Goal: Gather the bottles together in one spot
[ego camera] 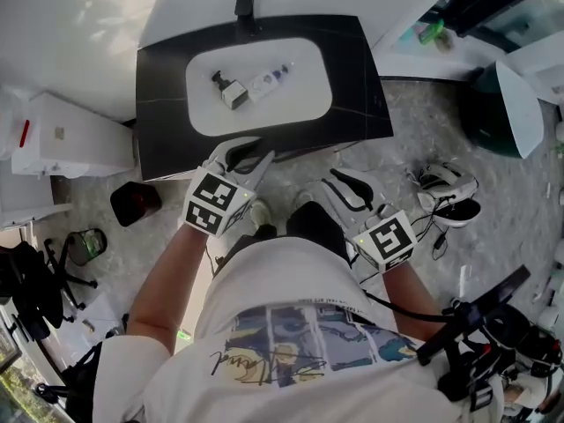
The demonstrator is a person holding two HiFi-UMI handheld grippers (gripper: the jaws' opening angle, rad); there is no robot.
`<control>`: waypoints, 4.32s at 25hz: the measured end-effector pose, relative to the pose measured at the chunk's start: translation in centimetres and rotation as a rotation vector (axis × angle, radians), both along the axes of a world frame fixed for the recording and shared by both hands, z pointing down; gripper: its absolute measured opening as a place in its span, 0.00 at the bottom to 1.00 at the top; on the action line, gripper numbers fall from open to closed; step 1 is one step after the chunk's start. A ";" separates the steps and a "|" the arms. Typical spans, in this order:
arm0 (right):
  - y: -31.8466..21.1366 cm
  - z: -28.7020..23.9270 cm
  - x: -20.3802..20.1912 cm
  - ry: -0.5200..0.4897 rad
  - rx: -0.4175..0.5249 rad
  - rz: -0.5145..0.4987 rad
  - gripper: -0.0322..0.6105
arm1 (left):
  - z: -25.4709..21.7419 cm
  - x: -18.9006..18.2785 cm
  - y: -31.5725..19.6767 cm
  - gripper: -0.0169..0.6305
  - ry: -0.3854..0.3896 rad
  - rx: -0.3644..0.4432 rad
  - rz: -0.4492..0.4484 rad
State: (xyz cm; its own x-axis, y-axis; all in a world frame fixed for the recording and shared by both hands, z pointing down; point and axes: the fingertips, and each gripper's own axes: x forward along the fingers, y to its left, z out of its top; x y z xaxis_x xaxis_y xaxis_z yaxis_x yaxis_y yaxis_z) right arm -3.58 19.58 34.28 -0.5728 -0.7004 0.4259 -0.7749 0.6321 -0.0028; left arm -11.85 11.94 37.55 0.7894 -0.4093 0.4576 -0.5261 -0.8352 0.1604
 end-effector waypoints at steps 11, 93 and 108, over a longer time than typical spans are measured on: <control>-8.0 1.2 3.5 -0.032 -0.039 0.019 0.18 | 6.9 4.5 -12.2 0.18 -0.237 -0.024 -0.009; -19.0 7.6 14.0 -0.033 -0.253 -0.017 0.18 | 8.4 11.7 -35.0 0.09 -0.059 0.199 -0.492; -18.6 8.2 15.1 0.007 -0.293 -0.044 0.18 | 4.6 10.7 -41.2 0.09 0.069 0.263 -0.696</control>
